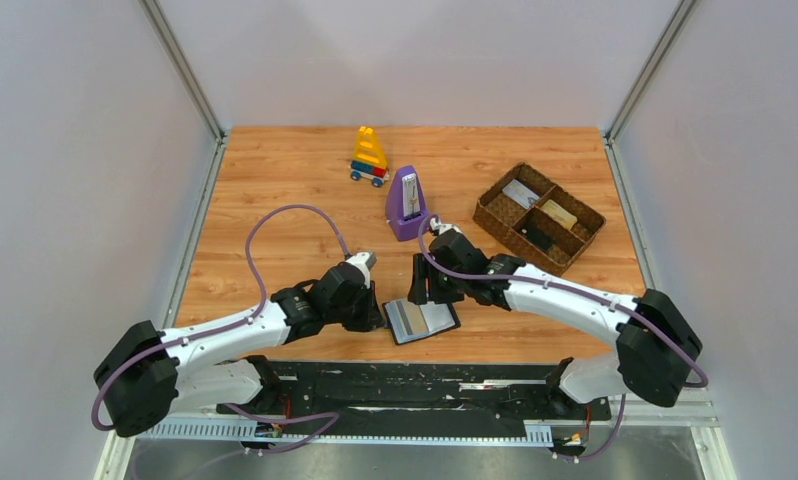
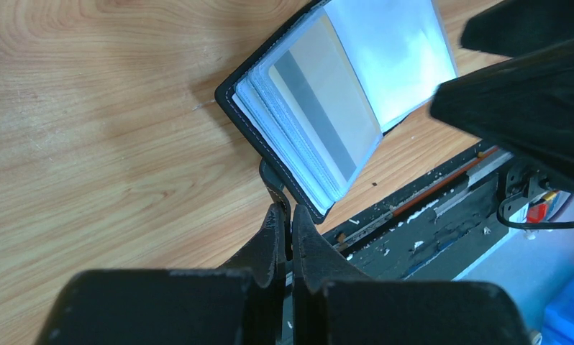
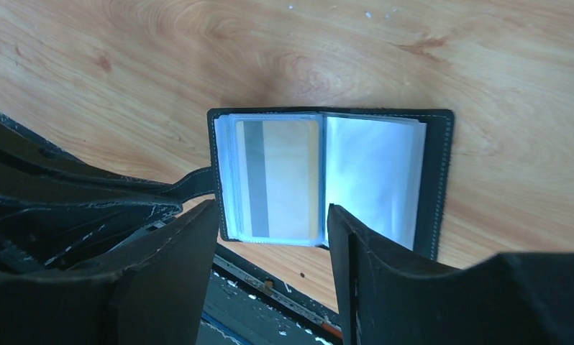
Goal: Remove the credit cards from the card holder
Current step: Remove the credit card from the card holder.
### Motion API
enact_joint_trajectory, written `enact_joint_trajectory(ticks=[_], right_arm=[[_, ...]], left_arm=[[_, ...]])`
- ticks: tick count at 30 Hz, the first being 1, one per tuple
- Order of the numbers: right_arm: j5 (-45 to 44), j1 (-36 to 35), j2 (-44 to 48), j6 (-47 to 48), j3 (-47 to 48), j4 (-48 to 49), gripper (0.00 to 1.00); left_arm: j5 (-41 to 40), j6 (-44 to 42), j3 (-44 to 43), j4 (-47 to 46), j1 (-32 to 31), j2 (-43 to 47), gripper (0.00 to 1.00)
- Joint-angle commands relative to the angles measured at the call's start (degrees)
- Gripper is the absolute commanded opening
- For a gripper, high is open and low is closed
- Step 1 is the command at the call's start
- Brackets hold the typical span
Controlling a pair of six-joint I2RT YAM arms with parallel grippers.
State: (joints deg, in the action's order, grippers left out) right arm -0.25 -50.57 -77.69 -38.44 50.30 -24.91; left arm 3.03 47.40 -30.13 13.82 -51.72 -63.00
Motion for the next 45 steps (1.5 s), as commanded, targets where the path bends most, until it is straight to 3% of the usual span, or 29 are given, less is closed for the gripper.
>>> enact_joint_trajectory(ticks=[1, 16, 45], right_arm=[[5.5, -0.5, -3.6, 0.0, -1.0, 7.3, 0.59], [11.2, -1.3, -11.8, -1.9, -5.7, 15.6, 0.62], [6.9, -2.8, -10.9, -4.5, -7.0, 13.8, 0.68]], left_arm=[[0.2, 0.0, -1.1, -2.2, 0.0, 1.7, 0.00], [-0.2, -0.2, -1.5, -1.5, 0.0, 2.2, 0.00], [-0.2, 0.2, -1.6, -1.8, 0.0, 1.5, 0.00]])
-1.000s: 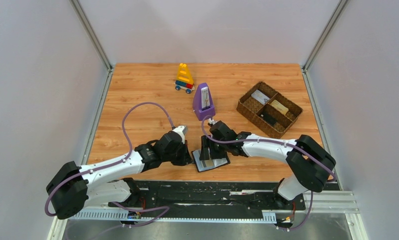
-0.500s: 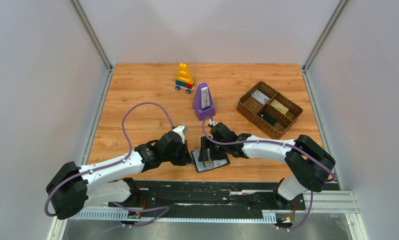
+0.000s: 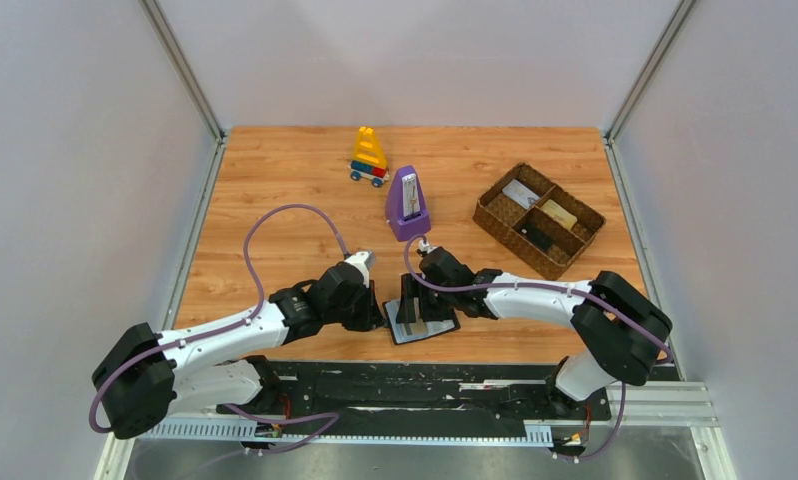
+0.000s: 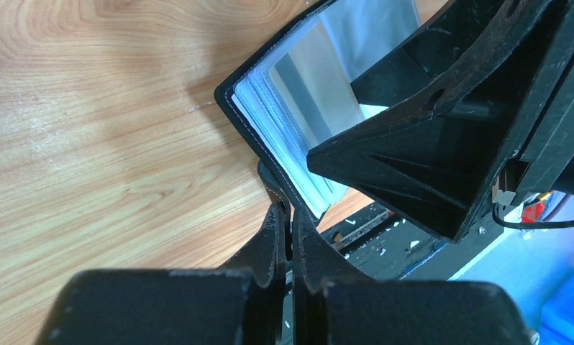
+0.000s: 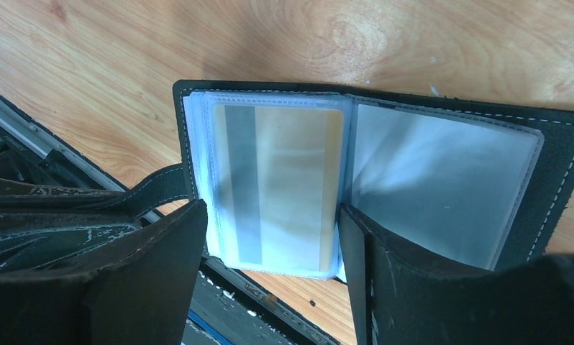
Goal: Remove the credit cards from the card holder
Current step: Remove the credit card from the card holder.
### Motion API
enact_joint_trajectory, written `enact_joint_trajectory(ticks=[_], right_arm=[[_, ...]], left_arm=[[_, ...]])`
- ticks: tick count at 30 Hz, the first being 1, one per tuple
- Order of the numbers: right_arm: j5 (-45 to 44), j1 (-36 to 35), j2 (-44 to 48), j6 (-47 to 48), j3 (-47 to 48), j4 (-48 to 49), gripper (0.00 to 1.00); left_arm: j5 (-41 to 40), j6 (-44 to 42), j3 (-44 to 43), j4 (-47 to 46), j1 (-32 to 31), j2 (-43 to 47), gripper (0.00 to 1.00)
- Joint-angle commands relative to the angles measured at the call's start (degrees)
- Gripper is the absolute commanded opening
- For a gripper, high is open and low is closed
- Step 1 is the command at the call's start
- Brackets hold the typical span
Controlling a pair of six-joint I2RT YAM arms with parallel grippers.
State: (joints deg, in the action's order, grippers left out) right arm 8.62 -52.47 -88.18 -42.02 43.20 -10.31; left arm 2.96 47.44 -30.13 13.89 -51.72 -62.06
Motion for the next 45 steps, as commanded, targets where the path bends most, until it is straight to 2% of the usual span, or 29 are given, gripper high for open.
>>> enact_joint_trajectory(ticks=[1, 6, 12, 19, 45], right_arm=[[-2.4, -0.9, -0.5, -1.0, 0.2, -1.1, 0.68], [-4.9, -1.4, -0.4, -1.0, 1.1, -3.0, 0.65], [-6.2, -2.1, -0.9, -0.8, 2.0, -4.2, 0.69], [-7.9, -2.6, -1.0, -1.3, 2.6, -5.3, 0.66], [-8.5, -1.3, 4.0, 0.6, 1.7, -7.1, 0.67]], left_arm=[[-0.1, 0.1, -1.6, -1.8, 0.0, 0.7, 0.00], [-0.2, 0.3, -1.5, -1.8, 0.0, 1.2, 0.00], [0.1, 0.7, -1.5, -1.8, 0.0, 2.1, 0.00], [0.0, 0.6, -1.4, -1.6, 0.0, 2.5, 0.00], [-2.8, 0.6, 0.6, -1.3, 0.0, 1.6, 0.00]])
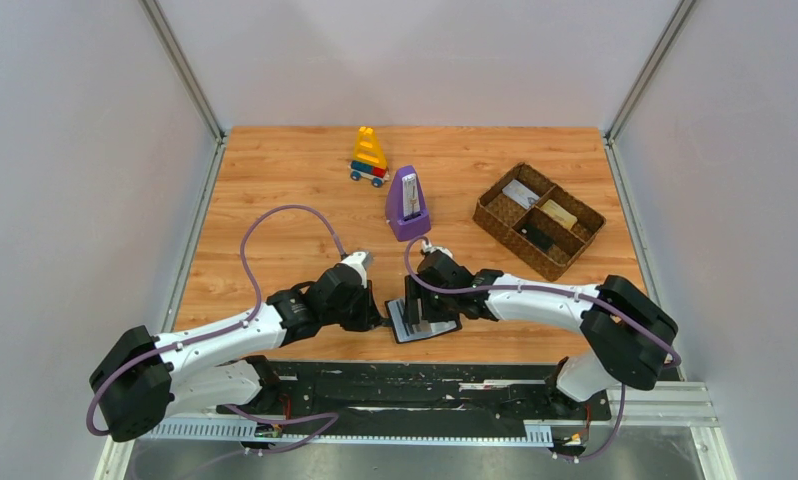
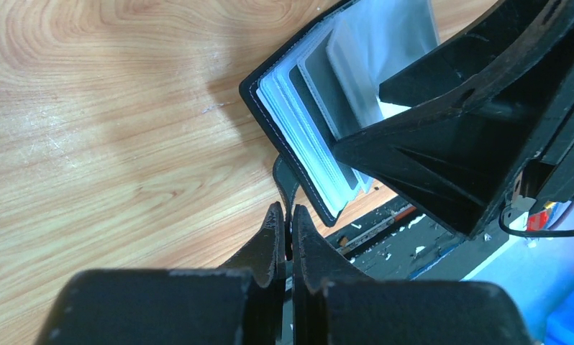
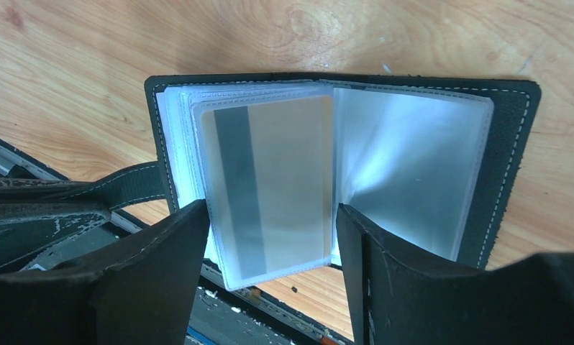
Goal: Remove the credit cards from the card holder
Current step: Remove the credit card from the card holder.
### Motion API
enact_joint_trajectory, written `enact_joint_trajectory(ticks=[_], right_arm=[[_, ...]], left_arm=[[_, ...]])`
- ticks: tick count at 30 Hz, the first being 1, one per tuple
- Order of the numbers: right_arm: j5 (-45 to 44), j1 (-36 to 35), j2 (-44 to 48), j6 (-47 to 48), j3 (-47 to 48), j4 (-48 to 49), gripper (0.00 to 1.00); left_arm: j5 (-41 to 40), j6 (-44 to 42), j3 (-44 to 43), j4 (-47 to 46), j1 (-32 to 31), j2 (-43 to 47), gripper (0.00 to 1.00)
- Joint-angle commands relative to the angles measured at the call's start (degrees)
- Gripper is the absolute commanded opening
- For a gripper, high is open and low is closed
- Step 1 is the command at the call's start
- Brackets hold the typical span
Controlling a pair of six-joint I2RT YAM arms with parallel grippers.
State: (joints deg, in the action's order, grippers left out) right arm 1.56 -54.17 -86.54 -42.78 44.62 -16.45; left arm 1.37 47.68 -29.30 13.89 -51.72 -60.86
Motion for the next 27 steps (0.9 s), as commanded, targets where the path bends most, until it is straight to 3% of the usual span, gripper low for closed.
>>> enact_joint_trajectory(ticks=[1, 27], right_arm=[[-1.4, 0.5, 2.4, 1.5, 0.3, -1.0, 0.67], [-4.4, 1.8, 3.8, 2.8, -0.4, -2.5, 0.67]], left_arm=[[-1.2, 0.3, -0.4, -1.3, 0.0, 0.3, 0.00], [-1.3, 0.3, -0.7, -1.1, 0.0, -0.1, 0.00]])
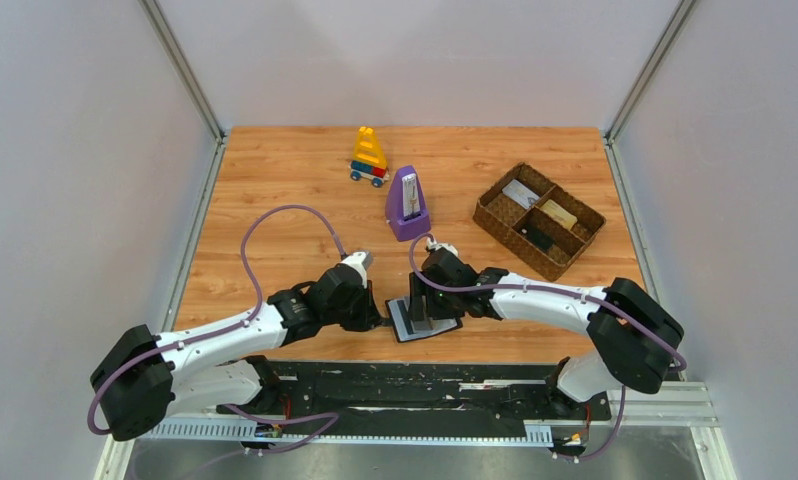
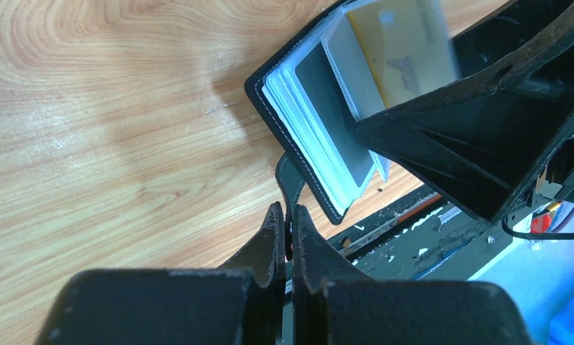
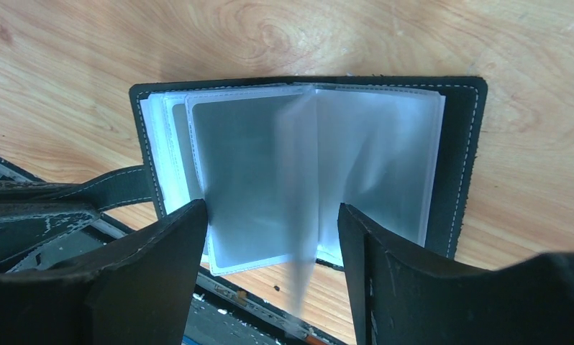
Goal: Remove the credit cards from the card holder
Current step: Remove the credit card from the card holder.
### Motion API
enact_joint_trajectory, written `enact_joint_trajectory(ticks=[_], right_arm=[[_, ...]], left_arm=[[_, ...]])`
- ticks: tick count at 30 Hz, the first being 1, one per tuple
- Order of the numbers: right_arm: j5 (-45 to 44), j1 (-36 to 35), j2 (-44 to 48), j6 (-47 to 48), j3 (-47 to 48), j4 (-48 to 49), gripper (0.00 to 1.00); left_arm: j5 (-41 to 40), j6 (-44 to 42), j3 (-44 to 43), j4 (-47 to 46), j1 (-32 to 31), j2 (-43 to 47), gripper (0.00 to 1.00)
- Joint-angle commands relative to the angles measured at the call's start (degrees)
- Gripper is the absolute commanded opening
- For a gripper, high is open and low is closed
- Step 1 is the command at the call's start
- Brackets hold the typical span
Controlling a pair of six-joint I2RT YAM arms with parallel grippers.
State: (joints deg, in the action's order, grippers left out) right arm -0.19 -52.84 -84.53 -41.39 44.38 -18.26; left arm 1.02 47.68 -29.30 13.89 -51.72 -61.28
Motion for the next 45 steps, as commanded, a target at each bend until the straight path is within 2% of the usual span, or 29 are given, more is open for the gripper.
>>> enact_joint_trajectory(ticks=[1, 9, 26, 36, 40, 45], right_arm=[[-2.7, 0.4, 1.8, 1.5, -0.2, -0.8, 0.67], [-4.0, 0.4, 2.0, 1.7, -0.3, -1.7, 0.67], [-7.6, 0.4, 3.0, 3.5, 1.4, -6.2, 0.74], [-9.5, 0.5, 2.0, 5.0, 3.8, -9.7, 0.83], [-11.2, 0.4, 2.2, 5.3, 4.5, -11.2, 0.90], [-11.9, 0.4, 2.5, 6.3, 5.6, -12.1, 0.93]], left_arm=[[-0.9, 0.3, -0.7, -1.1, 0.0, 0.3, 0.00], [-0.9, 0.5, -0.4, -1.3, 0.0, 0.3, 0.00], [-0.8, 0.6, 0.0, -1.7, 0.0, 0.3, 0.00], [-0.8, 0.6, 0.2, -1.9, 0.0, 0.3, 0.00], [-0.9, 0.6, 0.3, -1.9, 0.0, 0.4, 0.00], [-0.9, 0.6, 0.2, -2.1, 0.0, 0.4, 0.00]])
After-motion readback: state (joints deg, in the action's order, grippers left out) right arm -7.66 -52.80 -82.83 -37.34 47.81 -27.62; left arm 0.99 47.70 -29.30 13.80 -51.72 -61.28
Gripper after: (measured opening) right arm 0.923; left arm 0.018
